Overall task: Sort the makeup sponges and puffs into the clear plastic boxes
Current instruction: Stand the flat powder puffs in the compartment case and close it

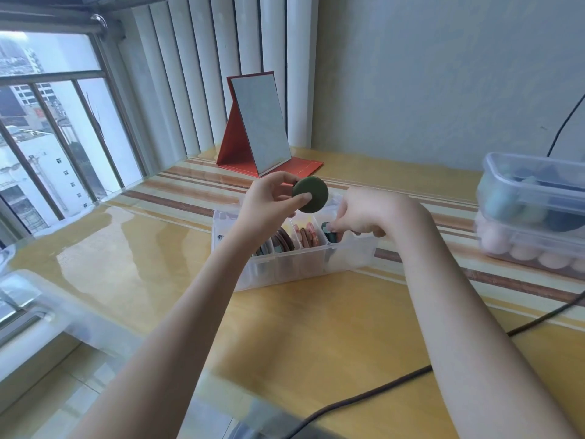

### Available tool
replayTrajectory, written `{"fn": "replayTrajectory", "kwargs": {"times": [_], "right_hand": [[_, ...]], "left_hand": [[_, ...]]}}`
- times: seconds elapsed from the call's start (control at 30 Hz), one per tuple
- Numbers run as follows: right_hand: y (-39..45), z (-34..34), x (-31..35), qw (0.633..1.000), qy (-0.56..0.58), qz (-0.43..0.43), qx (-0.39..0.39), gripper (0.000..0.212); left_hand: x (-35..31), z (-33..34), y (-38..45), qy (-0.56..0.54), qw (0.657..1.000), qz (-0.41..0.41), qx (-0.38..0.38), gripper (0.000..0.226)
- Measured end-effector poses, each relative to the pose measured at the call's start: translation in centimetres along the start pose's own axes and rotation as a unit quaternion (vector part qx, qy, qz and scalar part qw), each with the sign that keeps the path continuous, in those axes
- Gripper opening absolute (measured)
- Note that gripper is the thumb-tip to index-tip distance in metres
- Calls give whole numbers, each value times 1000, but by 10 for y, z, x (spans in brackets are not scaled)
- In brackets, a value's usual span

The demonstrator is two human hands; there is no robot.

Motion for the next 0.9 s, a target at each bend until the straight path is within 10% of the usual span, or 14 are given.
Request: {"fn": "replayTrajectory", "kwargs": {"times": [0.2,0.43,0.9], "right_hand": [[5,-6,-11,990,140,1,0,57],[7,-14,-8,956,280,-62,-65,23],[-4,-39,-22,954,218,-7,-207,6]], "left_hand": [[-4,12,-4,28,997,10,65,6],[0,14,-3,24,996,13,83,10],[-5,56,2,250,949,109,156,24]]}}
Point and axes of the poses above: each hand's wrist, its own y-axis towards the middle knuckle, its own z-axis out of the palm, x = y × z, the point moved 7 cm from there along y, towards the middle knuckle, and after that the axes turned 6 degrees about -y, right-handed, at the moved point
